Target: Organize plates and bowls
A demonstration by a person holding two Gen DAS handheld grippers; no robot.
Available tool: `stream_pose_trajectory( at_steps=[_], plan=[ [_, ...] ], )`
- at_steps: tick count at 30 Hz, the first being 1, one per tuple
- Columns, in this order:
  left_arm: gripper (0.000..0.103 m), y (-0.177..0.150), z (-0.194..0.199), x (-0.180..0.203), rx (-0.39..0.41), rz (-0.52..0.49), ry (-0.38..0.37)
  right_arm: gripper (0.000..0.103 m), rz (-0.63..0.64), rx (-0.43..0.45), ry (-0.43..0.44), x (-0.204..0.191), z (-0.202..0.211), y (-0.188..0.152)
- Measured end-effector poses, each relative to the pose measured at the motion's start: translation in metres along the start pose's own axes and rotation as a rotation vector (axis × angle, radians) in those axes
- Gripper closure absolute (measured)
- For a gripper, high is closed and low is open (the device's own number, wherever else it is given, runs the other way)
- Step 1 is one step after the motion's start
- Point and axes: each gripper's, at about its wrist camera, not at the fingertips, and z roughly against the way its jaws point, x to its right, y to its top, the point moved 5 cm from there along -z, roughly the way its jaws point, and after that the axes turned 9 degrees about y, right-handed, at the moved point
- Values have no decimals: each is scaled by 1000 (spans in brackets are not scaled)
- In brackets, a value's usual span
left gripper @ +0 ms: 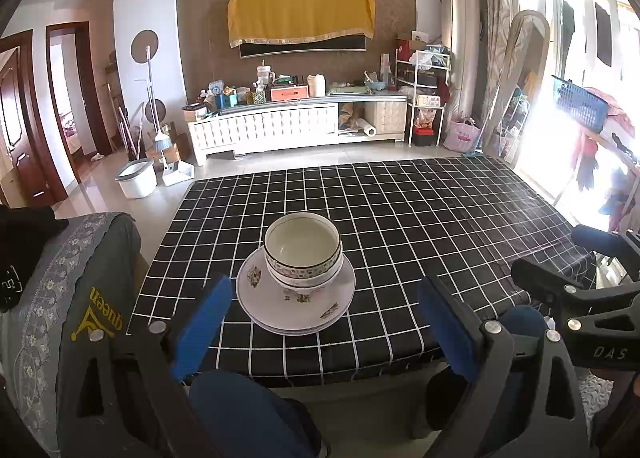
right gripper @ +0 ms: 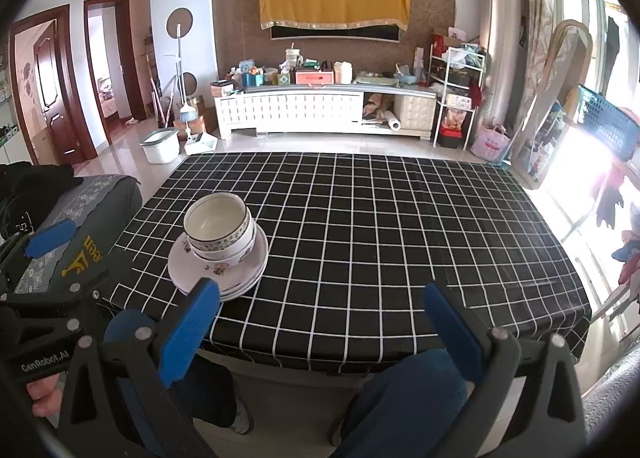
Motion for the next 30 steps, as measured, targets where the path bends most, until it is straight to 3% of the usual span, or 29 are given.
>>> stream_pose_trajectory(
  at_steps=[10, 11, 12, 30],
  plan=[
    [10, -2, 3, 0, -3, 9, -17, 0, 0, 1, -2, -1, 1, 0],
    [8, -2, 3, 0, -6, 16, -29, 0, -1, 2, -1, -1, 1, 0],
    [0, -2, 3, -1, -9, 22, -34, 0, -1, 4, -2, -1, 2, 0],
    [0, -9, 2, 1, -41, 42, -43, 0, 3, 5, -4, -2, 3, 0]
  ],
)
